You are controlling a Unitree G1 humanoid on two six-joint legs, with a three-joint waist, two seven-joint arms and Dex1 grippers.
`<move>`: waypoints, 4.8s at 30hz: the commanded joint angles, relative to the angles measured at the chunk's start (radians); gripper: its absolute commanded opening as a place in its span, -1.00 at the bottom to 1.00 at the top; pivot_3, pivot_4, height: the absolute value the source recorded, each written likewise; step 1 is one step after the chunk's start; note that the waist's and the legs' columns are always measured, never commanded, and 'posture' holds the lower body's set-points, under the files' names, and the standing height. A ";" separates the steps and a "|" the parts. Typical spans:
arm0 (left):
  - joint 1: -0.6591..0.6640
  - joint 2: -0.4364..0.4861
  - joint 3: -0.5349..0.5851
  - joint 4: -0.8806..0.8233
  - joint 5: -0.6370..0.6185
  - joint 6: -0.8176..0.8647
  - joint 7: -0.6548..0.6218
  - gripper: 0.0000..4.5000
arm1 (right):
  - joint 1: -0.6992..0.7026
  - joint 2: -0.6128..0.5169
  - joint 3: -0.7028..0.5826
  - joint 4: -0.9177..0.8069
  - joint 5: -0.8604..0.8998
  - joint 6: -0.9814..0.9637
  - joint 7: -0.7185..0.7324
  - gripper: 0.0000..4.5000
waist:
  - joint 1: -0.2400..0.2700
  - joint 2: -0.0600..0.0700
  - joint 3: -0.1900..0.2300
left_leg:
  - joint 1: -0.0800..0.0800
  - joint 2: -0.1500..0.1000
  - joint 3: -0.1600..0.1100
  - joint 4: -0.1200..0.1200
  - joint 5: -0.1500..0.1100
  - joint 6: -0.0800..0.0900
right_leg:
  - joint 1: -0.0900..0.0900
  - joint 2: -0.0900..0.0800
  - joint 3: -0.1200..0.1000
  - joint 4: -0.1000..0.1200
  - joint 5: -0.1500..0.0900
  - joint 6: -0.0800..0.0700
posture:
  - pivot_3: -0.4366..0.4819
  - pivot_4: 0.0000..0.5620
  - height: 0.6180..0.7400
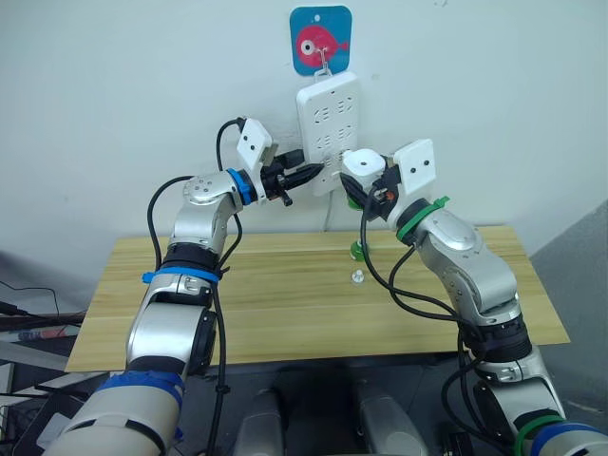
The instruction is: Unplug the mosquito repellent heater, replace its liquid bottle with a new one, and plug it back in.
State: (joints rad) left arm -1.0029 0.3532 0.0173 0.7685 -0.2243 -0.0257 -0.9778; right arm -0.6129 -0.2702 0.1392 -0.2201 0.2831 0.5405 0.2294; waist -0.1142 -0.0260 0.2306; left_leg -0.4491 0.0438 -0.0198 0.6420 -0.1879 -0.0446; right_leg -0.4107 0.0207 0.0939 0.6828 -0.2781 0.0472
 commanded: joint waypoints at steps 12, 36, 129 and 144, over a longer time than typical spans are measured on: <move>-0.022 0.004 0.025 -0.012 0.007 0.042 0.044 -0.40 | -0.001 0.046 -0.011 0.007 -0.061 -0.037 0.036 0.36 | -0.001 0.000 0.000 | 0.001 0.000 0.001 0.001 0.000 0.000 | 0.000 0.000 0.001 0.000 0.001 0.000 | -0.40 -0.18 1.00; -0.010 0.002 0.039 -0.050 -0.003 0.087 0.034 -0.41 | 0.001 0.107 -0.024 0.074 -0.127 -0.108 0.041 0.36 | -0.003 0.000 0.000 | 0.002 0.001 0.003 0.001 0.001 0.001 | 0.000 0.001 0.003 0.000 0.004 0.001 | -0.39 -0.20 1.00; 0.847 0.430 0.164 -1.216 -0.301 0.320 -0.039 0.65 | 0.150 0.019 0.082 -0.277 -0.150 0.081 0.184 -0.97 | 0.063 -0.003 0.003 | -0.002 0.001 0.005 -0.014 0.002 -0.001 | -0.009 -0.009 0.001 -0.003 -0.002 -0.004 | -0.03 -0.24 1.00; 0.810 0.409 0.112 -1.221 -0.277 0.321 -0.023 0.65 | 0.089 0.060 0.053 -0.159 -0.192 0.041 0.115 -0.97 | 0.061 -0.003 0.003 | -0.001 0.001 0.006 -0.014 0.003 0.000 | -0.010 -0.003 0.002 -0.002 0.000 -0.006 | -0.06 -0.21 1.00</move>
State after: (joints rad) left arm -0.1808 0.7674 0.1298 -0.4418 -0.5021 0.3067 -1.0124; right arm -0.5039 -0.2162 0.2152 -0.3667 0.0990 0.6078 0.3607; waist -0.0536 -0.0286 0.2340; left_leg -0.4498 0.0453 -0.0136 0.6280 -0.1846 -0.0442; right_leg -0.4208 0.0172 0.0956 0.6812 -0.2784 0.0414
